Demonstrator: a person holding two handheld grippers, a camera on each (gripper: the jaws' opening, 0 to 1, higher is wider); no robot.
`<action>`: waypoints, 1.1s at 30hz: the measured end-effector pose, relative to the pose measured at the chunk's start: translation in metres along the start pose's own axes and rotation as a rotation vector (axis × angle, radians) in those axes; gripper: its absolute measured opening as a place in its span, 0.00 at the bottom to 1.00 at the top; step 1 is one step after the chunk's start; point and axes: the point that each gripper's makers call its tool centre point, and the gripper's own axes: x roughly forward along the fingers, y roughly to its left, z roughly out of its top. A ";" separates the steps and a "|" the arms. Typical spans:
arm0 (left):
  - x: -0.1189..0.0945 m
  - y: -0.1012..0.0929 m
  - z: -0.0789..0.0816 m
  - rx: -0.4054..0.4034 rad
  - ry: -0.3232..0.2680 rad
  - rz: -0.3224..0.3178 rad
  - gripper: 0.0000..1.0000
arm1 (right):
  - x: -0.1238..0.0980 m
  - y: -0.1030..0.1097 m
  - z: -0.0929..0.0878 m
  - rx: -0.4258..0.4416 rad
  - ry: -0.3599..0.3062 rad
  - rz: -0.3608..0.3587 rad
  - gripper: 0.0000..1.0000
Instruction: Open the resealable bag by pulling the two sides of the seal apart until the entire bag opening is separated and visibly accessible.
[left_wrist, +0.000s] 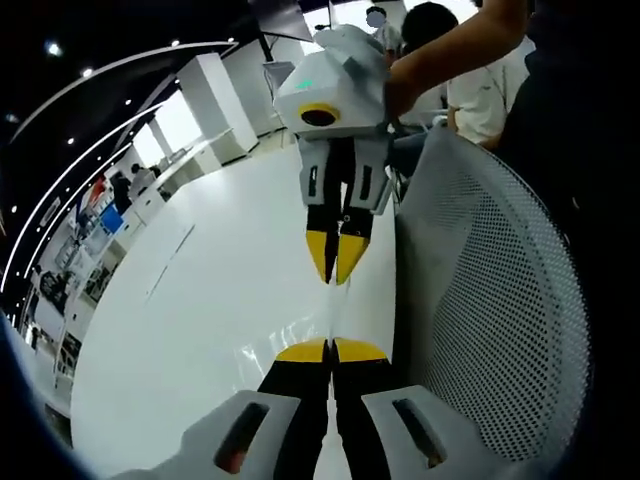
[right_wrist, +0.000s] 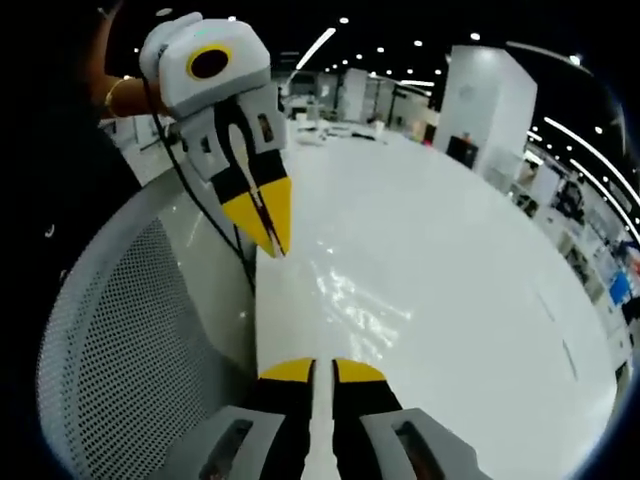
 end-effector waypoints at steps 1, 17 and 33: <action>0.000 0.000 0.000 -0.001 0.002 0.001 0.00 | 0.001 0.000 0.000 -0.001 0.001 0.001 0.00; 0.001 0.022 0.006 -0.051 0.033 0.098 0.18 | -0.009 -0.016 0.007 0.162 0.000 -0.091 0.00; 0.024 0.004 0.029 0.095 0.022 0.014 0.13 | -0.009 -0.017 0.028 0.111 -0.024 -0.106 0.00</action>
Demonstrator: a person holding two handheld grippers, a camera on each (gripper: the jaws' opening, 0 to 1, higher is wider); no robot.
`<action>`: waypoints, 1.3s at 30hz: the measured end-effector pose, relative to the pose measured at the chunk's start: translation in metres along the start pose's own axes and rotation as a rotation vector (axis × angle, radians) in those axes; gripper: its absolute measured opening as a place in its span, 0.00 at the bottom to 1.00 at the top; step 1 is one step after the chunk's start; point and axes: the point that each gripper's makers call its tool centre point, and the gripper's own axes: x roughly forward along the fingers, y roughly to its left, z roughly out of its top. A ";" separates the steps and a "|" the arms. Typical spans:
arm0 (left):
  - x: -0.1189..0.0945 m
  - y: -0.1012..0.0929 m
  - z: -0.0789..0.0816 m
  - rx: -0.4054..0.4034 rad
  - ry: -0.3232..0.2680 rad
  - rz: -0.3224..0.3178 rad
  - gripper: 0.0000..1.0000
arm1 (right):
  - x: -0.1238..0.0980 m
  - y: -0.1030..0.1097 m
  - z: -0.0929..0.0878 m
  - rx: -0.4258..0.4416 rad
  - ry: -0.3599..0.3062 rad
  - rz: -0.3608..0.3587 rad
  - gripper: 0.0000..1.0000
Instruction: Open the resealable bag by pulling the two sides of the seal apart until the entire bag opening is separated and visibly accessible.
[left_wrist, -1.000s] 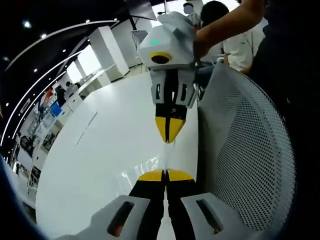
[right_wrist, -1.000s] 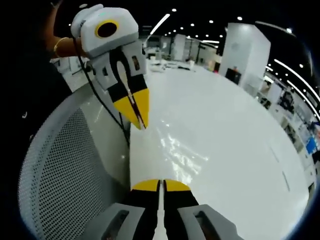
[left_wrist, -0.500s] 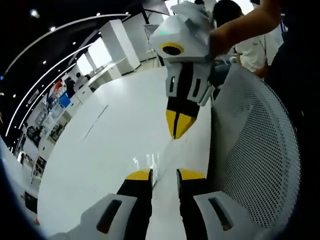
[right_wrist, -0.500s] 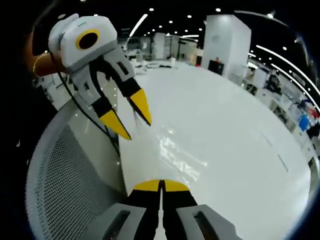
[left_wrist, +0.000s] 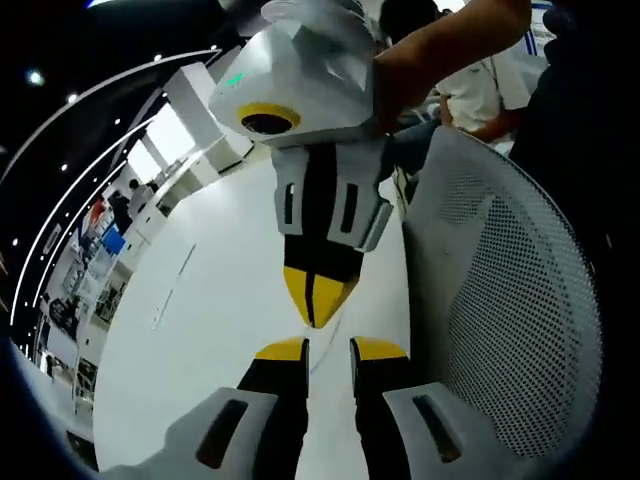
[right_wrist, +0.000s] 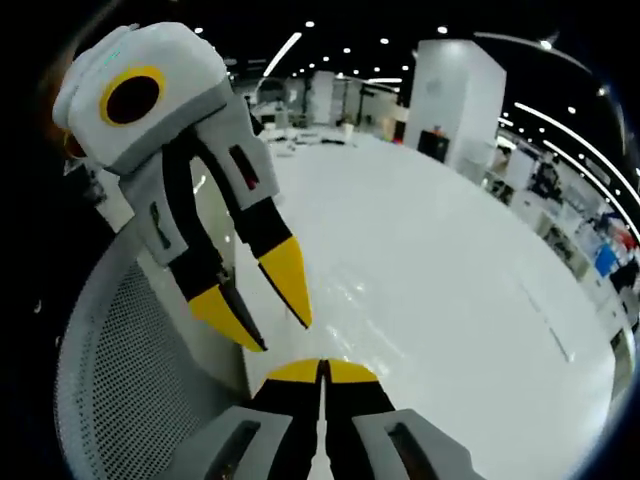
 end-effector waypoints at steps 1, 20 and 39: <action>0.002 -0.001 -0.001 -0.009 0.002 -0.006 0.11 | 0.000 0.000 0.000 0.000 -0.002 -0.001 0.00; 0.009 0.000 -0.011 -0.119 0.015 0.001 0.00 | -0.014 -0.029 0.024 0.048 -0.086 -0.101 0.00; 0.002 0.016 -0.007 -0.268 -0.027 0.038 0.00 | -0.051 -0.064 0.059 0.066 -0.235 -0.342 0.00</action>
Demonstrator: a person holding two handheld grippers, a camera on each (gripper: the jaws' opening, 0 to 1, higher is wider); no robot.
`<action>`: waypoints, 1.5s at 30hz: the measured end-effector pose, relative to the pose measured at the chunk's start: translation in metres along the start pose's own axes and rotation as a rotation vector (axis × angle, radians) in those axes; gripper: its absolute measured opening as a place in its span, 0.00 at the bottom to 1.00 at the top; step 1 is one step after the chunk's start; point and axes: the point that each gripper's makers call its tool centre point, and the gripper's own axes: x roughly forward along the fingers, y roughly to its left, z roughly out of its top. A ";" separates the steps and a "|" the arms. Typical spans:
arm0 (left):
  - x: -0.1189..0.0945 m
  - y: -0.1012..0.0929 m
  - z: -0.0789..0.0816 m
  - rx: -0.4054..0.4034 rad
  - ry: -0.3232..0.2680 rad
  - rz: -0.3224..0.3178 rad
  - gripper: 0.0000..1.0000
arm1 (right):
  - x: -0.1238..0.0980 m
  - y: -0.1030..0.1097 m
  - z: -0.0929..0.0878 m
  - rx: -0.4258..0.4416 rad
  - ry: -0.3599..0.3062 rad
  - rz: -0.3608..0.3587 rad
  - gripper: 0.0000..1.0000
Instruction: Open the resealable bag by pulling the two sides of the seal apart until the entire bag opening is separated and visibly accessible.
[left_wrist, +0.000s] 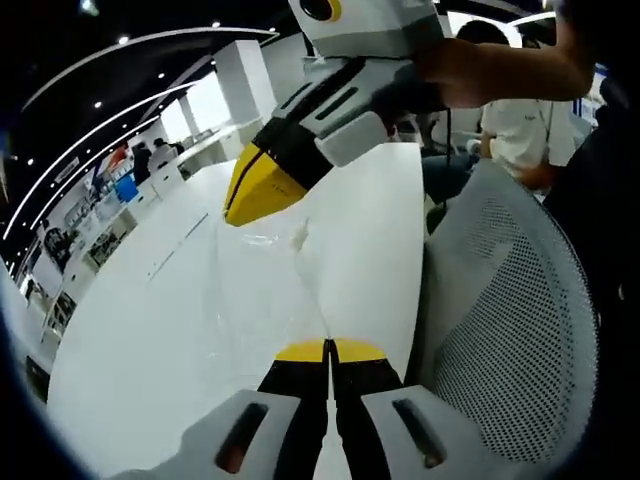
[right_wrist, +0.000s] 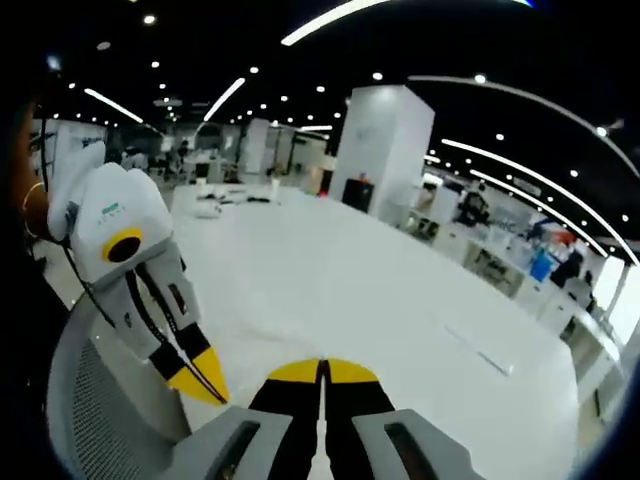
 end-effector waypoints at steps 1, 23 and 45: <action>0.000 0.000 0.000 0.000 -0.001 0.001 0.00 | -0.001 -0.001 0.002 -0.005 -0.006 -0.008 0.00; 0.008 0.013 -0.002 -0.063 -0.007 0.028 0.00 | 0.004 -0.003 0.002 -0.118 0.014 -0.026 0.00; -0.039 0.033 -0.050 -0.291 0.013 0.155 0.07 | 0.028 0.025 -0.101 -0.064 0.200 0.045 0.00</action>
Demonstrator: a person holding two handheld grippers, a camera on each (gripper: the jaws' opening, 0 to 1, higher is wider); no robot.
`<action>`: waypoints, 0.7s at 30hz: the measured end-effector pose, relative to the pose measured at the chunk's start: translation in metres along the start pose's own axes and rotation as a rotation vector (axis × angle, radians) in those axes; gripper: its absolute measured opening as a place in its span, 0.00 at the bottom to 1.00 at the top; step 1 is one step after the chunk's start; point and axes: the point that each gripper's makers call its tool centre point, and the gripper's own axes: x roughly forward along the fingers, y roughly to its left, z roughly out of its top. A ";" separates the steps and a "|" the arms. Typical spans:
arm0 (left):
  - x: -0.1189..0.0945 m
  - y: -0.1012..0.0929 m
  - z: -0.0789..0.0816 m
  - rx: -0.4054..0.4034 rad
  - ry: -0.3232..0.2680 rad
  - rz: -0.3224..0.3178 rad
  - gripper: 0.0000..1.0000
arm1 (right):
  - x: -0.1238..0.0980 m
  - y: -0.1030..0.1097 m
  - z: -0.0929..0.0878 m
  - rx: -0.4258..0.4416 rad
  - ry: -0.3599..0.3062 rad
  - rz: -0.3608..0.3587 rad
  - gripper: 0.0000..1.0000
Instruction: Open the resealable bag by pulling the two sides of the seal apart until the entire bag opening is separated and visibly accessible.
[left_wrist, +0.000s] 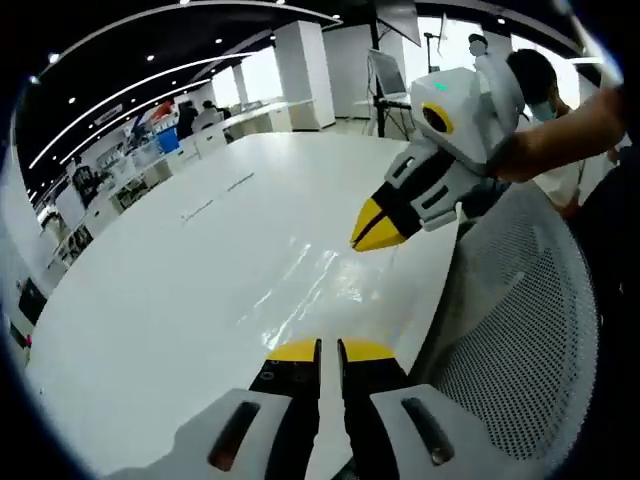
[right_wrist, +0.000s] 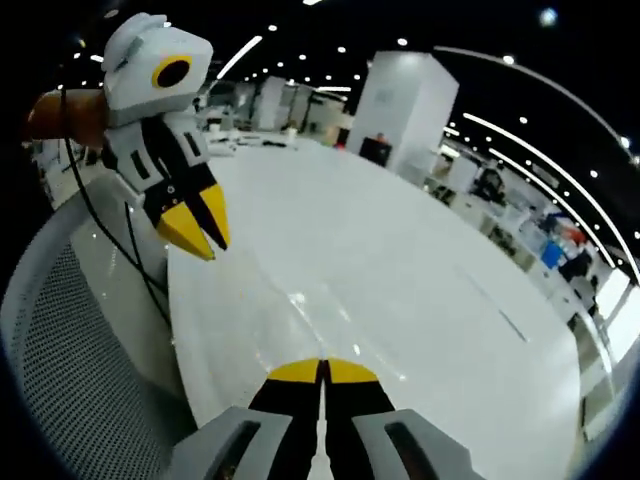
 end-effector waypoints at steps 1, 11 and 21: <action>-0.004 0.003 -0.002 -0.025 -0.007 0.008 0.09 | 0.001 -0.002 -0.001 0.000 0.002 -0.005 0.00; -0.031 0.033 -0.024 -0.176 -0.060 0.122 0.30 | 0.020 -0.026 0.000 -0.052 0.011 -0.024 0.00; -0.033 0.030 -0.019 -0.169 -0.100 0.118 0.52 | 0.044 -0.063 -0.003 -0.147 0.051 -0.021 0.00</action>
